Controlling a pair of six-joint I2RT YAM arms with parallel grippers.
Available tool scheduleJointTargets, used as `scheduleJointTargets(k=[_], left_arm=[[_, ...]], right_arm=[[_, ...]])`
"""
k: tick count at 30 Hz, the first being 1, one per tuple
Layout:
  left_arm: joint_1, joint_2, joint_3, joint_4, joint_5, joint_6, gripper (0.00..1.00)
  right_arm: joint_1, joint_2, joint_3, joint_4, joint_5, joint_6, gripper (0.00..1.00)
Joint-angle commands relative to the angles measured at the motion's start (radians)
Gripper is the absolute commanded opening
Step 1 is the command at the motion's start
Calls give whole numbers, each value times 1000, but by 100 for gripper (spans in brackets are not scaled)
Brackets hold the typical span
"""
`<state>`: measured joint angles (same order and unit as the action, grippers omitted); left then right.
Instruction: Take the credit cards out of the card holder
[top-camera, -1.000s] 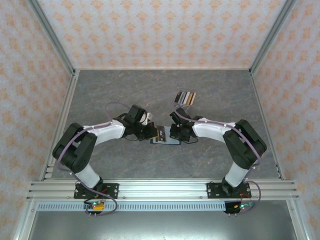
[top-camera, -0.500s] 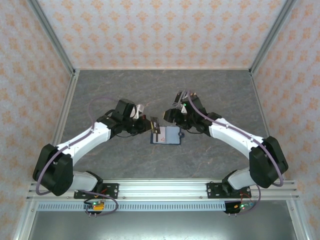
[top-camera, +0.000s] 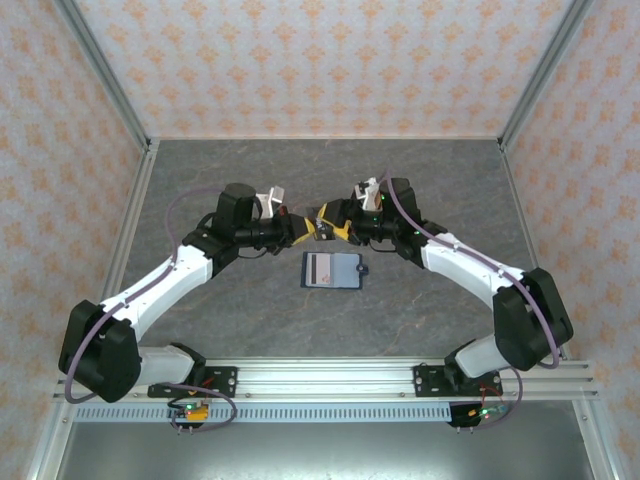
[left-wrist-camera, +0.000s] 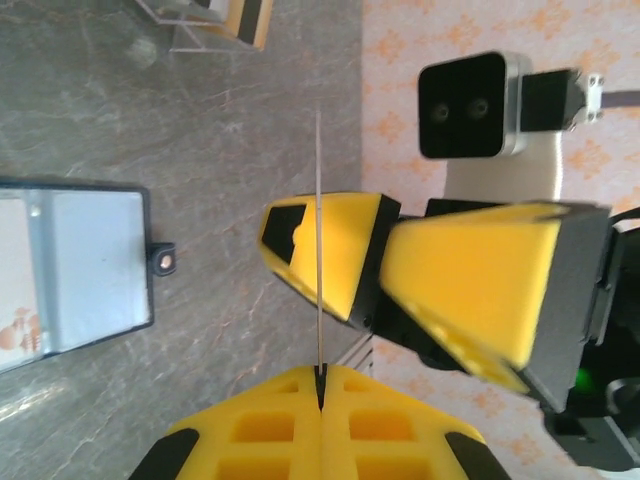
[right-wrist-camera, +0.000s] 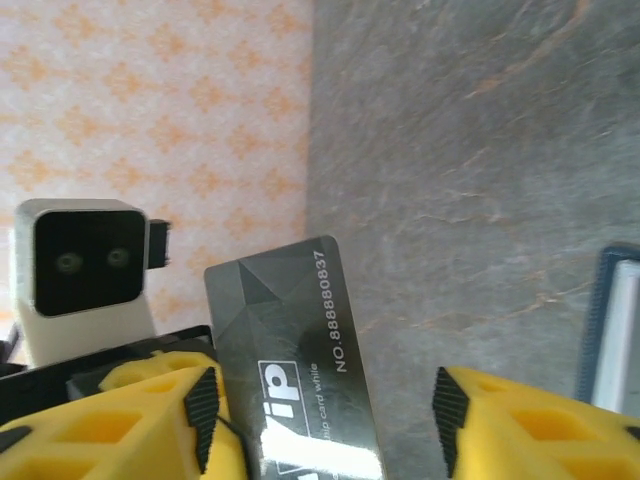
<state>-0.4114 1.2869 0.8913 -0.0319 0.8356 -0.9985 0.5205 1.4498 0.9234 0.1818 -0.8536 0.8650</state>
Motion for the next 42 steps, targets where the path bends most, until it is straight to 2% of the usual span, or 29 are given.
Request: scheduleJointTargets(k=[1,8,13,14,15,17,20,23,28,30,34,42], left_arm=[[13,-25,0,72,39,-49,0],[25,-37,-15,41,38,-36,0],[34,-43,-14,-67,9,19,0],[35,-43,-13,-100,-6,35,5],[37,-44,-7,-157,-41,63,23],[38,-51,5,-252,-124,132,45],[46,-57,27,-390,-285,212,69],[51,-53,31,-466,-406,269,81],[52,-44,40,-558,-547,366,96],[53,-55,37,-586,-605,390,100],[54,-71,45,-635,-678,438,100],[54,-65,53,-680,-712,486,100]], right_arm=[[-6,-16,-21,142,-70,77,56],[-7,-29,-9,78,-64,18,34],[-6,-21,12,-20,-18,-46,12],[-7,-19,19,-44,-4,-61,8],[-7,-15,30,-87,28,-78,4],[-7,-4,64,-202,111,-133,0],[-7,28,133,-370,305,-211,0],[-7,94,224,-512,527,-262,0],[-7,214,357,-575,811,-299,0],[-8,269,420,-600,885,-307,0],[-8,381,547,-638,986,-302,0],[-9,550,720,-706,1088,-233,0]])
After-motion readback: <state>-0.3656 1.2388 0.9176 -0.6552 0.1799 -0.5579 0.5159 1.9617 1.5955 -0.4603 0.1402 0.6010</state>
